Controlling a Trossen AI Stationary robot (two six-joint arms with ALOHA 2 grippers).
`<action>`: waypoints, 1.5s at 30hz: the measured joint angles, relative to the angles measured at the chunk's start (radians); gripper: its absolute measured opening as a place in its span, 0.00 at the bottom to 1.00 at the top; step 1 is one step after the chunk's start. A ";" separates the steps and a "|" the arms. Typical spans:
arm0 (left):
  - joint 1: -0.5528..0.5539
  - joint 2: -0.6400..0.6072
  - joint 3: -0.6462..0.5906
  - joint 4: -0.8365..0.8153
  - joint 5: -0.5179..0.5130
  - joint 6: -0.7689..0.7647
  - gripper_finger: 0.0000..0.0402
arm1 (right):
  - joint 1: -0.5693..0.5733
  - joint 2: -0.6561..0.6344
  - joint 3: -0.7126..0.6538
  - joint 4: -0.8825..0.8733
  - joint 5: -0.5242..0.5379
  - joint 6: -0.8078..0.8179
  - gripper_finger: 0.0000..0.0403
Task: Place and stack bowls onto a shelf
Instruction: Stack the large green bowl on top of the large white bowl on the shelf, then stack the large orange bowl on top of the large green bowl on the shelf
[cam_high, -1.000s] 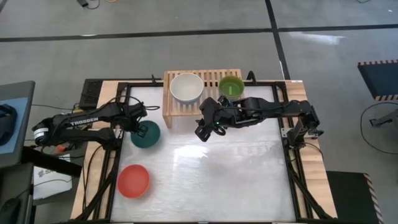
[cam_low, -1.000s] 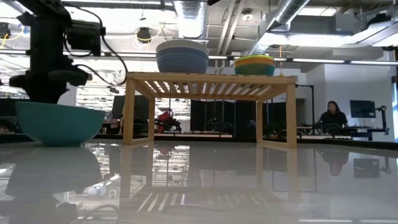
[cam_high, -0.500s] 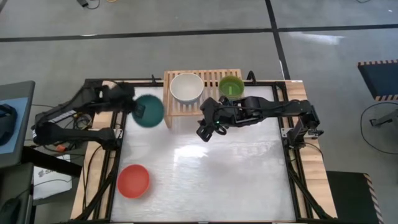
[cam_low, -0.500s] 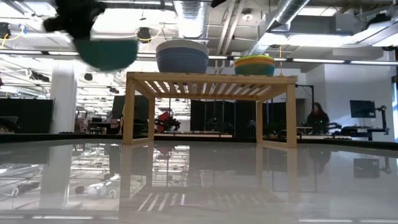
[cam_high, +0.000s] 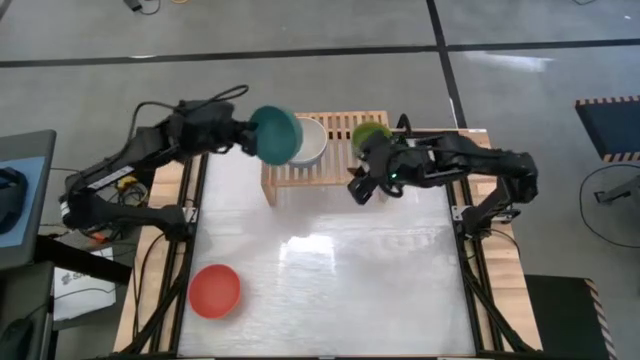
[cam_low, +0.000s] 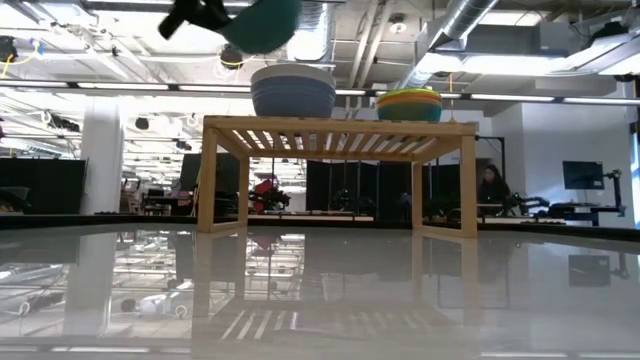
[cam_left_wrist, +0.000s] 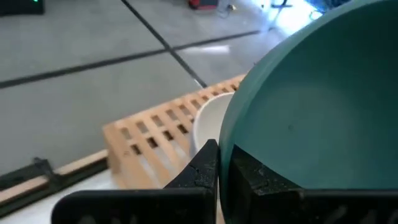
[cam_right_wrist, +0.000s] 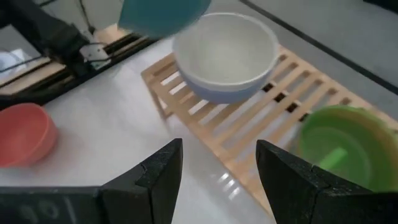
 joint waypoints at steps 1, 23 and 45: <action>0.014 0.028 0.011 0.004 0.019 0.000 0.00 | -0.001 -0.010 0.000 -0.014 0.003 0.004 0.57; 0.160 0.602 0.617 -0.489 0.289 0.157 0.05 | 0.048 -0.031 -0.001 -0.156 0.065 0.113 0.57; 0.053 0.404 0.676 -0.758 0.027 0.108 0.41 | 0.072 0.022 -0.002 -0.178 0.095 0.167 0.57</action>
